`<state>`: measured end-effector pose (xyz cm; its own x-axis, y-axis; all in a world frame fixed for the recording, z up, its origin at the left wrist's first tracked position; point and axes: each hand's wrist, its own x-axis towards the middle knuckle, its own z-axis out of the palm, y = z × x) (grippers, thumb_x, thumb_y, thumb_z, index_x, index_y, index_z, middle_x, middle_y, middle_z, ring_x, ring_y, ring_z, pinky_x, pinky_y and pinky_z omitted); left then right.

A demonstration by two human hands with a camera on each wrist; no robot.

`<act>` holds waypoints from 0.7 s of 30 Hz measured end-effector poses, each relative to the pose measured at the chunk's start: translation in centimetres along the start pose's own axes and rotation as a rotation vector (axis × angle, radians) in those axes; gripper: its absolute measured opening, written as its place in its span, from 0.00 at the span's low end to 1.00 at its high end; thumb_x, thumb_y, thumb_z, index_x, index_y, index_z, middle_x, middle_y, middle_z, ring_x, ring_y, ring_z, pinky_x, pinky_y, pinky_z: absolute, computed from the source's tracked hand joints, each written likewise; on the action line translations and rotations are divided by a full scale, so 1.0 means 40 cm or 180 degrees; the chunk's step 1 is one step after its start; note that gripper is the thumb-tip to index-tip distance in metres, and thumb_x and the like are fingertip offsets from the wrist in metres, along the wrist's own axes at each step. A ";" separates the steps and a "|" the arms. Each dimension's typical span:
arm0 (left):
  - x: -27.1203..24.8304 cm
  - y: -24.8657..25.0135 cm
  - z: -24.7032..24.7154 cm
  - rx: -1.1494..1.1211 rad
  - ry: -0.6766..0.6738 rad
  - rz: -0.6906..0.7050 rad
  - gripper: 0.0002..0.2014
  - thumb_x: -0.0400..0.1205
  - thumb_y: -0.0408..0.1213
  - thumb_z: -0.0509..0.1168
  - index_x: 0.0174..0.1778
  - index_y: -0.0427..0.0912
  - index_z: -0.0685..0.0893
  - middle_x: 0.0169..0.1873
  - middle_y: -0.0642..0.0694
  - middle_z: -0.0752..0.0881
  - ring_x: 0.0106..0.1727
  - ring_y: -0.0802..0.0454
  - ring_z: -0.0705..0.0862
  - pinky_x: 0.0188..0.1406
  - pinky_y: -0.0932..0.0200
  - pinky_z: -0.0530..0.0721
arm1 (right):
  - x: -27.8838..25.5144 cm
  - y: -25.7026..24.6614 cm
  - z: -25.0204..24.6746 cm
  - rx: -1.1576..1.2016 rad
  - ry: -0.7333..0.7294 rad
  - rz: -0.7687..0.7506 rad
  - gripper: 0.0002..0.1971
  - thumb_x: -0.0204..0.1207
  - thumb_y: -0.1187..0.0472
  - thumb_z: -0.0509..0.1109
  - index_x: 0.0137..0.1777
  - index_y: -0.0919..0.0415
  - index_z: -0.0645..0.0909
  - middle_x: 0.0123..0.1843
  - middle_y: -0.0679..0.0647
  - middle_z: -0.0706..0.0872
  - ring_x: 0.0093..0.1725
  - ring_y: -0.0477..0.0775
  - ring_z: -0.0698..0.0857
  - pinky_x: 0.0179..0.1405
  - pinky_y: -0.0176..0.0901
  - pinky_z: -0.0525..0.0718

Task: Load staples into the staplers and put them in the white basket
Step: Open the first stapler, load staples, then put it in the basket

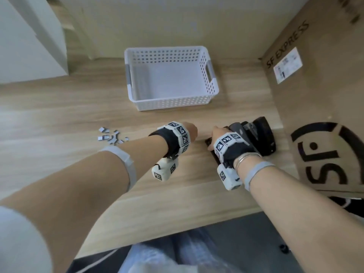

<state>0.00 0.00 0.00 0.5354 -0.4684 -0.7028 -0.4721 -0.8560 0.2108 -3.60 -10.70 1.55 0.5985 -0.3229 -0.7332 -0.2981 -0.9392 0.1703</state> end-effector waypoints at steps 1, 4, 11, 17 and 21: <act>0.016 -0.008 0.003 -0.0291 0.0044 0.0008 0.18 0.83 0.32 0.57 0.68 0.39 0.78 0.68 0.42 0.80 0.68 0.43 0.79 0.61 0.57 0.77 | -0.004 -0.002 0.000 0.0006 -0.0057 0.0002 0.29 0.68 0.62 0.78 0.66 0.68 0.71 0.63 0.68 0.82 0.62 0.70 0.82 0.59 0.65 0.84; -0.005 -0.022 -0.005 -0.0553 0.0054 0.0009 0.20 0.84 0.30 0.54 0.73 0.40 0.72 0.71 0.41 0.77 0.70 0.42 0.77 0.66 0.56 0.75 | 0.013 -0.002 0.003 -0.0225 -0.0014 -0.0175 0.27 0.74 0.66 0.71 0.71 0.69 0.66 0.66 0.67 0.80 0.66 0.68 0.80 0.60 0.55 0.80; -0.038 -0.144 -0.022 -0.1191 0.0596 -0.0121 0.19 0.79 0.36 0.66 0.64 0.33 0.77 0.63 0.36 0.83 0.62 0.39 0.82 0.62 0.50 0.78 | -0.020 -0.152 -0.083 -0.0053 0.0389 -0.1458 0.17 0.81 0.59 0.62 0.69 0.58 0.75 0.62 0.63 0.84 0.60 0.64 0.84 0.50 0.45 0.77; -0.075 -0.276 -0.010 -0.1570 0.0820 -0.0406 0.22 0.72 0.36 0.74 0.61 0.35 0.80 0.56 0.37 0.86 0.56 0.39 0.84 0.57 0.53 0.80 | -0.006 -0.289 -0.104 -0.0349 0.0542 -0.1887 0.18 0.81 0.65 0.62 0.70 0.62 0.75 0.66 0.64 0.82 0.64 0.64 0.83 0.55 0.48 0.80; -0.079 -0.318 0.024 -0.1265 0.0925 -0.0540 0.19 0.73 0.39 0.71 0.59 0.37 0.80 0.58 0.38 0.86 0.60 0.40 0.83 0.58 0.54 0.78 | 0.004 -0.342 -0.091 -0.0647 0.0441 -0.2097 0.16 0.79 0.67 0.64 0.67 0.63 0.76 0.63 0.62 0.83 0.61 0.64 0.84 0.45 0.45 0.77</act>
<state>3.65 12.59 -1.11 0.7803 -0.3090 -0.5438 -0.0897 -0.9158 0.3916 3.26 1.66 1.49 0.7000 0.3217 -0.6376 0.2960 -0.9432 -0.1509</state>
